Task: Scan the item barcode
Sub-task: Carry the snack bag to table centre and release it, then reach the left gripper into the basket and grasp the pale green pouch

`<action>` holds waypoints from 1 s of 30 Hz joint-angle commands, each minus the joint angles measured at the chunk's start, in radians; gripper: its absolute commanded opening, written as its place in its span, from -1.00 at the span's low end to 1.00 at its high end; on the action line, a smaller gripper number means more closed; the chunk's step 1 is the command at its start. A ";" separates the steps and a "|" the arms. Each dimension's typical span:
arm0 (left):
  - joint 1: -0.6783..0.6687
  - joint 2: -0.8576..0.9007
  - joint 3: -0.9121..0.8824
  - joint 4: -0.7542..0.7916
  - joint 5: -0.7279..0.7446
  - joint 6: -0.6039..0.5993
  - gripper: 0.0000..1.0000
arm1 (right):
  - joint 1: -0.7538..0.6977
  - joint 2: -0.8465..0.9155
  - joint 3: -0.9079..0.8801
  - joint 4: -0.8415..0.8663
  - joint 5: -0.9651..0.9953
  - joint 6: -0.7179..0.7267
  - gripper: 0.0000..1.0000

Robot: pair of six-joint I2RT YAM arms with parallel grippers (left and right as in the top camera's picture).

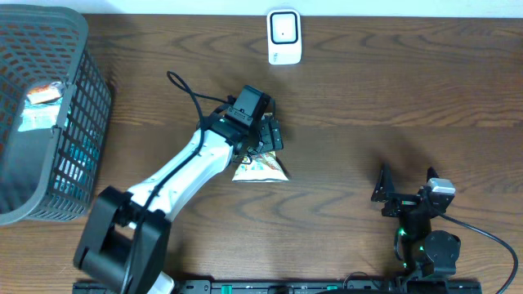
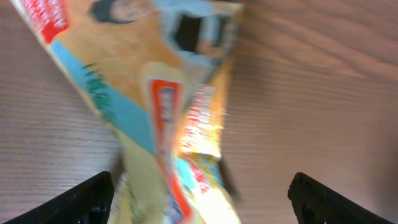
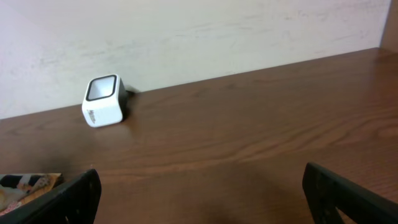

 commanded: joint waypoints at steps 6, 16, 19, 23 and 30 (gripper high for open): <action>0.072 -0.298 0.206 -0.122 -0.227 0.207 0.96 | 0.011 -0.005 -0.002 -0.003 0.002 -0.007 0.99; 0.464 -0.542 0.264 0.056 -0.816 0.198 0.96 | 0.011 -0.005 -0.002 -0.003 0.002 -0.007 0.98; 0.659 -0.520 0.264 0.014 -0.741 0.064 0.96 | 0.011 -0.005 -0.002 -0.003 0.002 -0.007 0.99; 0.893 -0.434 0.264 -0.016 -0.478 0.040 0.96 | 0.011 -0.005 -0.002 -0.003 0.002 -0.007 0.99; 1.149 -0.211 0.264 0.010 -0.172 -0.041 0.96 | 0.011 -0.005 -0.002 -0.003 0.002 -0.007 0.98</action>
